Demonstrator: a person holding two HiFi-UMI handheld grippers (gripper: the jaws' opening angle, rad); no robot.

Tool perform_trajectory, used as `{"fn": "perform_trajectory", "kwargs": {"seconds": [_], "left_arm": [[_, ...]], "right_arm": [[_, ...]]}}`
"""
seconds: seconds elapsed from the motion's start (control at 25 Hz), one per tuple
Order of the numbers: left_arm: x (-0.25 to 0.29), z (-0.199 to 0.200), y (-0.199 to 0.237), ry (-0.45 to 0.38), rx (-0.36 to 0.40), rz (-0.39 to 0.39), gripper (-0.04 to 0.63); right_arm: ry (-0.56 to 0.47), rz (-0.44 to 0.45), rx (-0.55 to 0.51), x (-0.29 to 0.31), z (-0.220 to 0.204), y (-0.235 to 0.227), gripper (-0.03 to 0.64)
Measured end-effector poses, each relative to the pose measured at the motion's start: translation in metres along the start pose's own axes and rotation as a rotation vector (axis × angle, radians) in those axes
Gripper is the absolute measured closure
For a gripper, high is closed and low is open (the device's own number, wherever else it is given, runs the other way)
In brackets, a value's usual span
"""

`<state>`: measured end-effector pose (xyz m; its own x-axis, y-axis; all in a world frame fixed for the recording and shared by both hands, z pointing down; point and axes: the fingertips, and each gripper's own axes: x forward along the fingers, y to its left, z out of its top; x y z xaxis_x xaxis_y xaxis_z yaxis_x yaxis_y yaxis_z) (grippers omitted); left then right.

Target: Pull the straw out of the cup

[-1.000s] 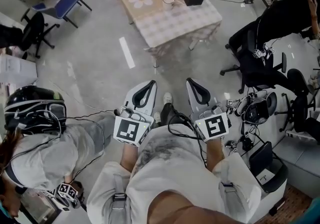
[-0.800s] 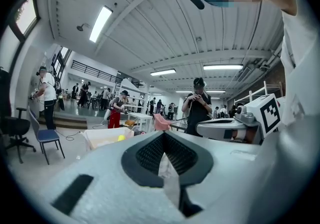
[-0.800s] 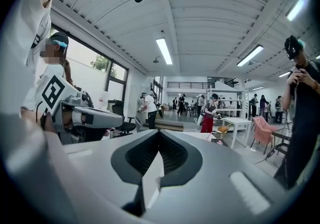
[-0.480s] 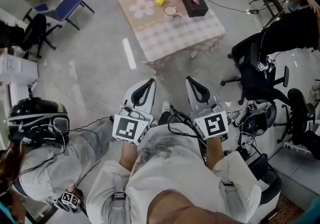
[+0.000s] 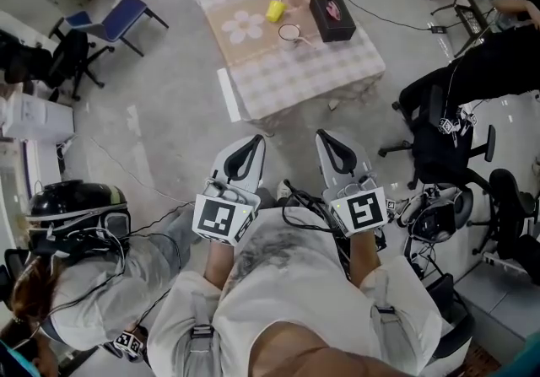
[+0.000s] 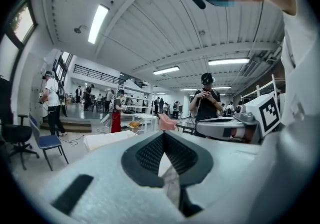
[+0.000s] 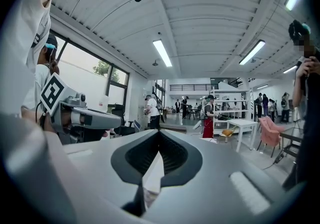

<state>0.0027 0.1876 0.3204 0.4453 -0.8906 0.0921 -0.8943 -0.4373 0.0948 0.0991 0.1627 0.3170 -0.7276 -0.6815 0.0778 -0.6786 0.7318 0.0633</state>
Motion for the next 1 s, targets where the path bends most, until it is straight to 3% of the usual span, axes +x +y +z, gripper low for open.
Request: {"fn": "perform_trajectory", "kwargs": {"seconds": [0.16, 1.0], "left_arm": [[0.005, 0.006, 0.000, 0.000, 0.005, 0.011, 0.598], [0.136, 0.010, 0.117, 0.023, -0.025, -0.095, 0.598]], "right_arm": [[-0.009, 0.013, 0.003, 0.003, 0.006, -0.004, 0.607], [0.009, -0.066, 0.010, 0.155, 0.006, -0.079, 0.607]]}}
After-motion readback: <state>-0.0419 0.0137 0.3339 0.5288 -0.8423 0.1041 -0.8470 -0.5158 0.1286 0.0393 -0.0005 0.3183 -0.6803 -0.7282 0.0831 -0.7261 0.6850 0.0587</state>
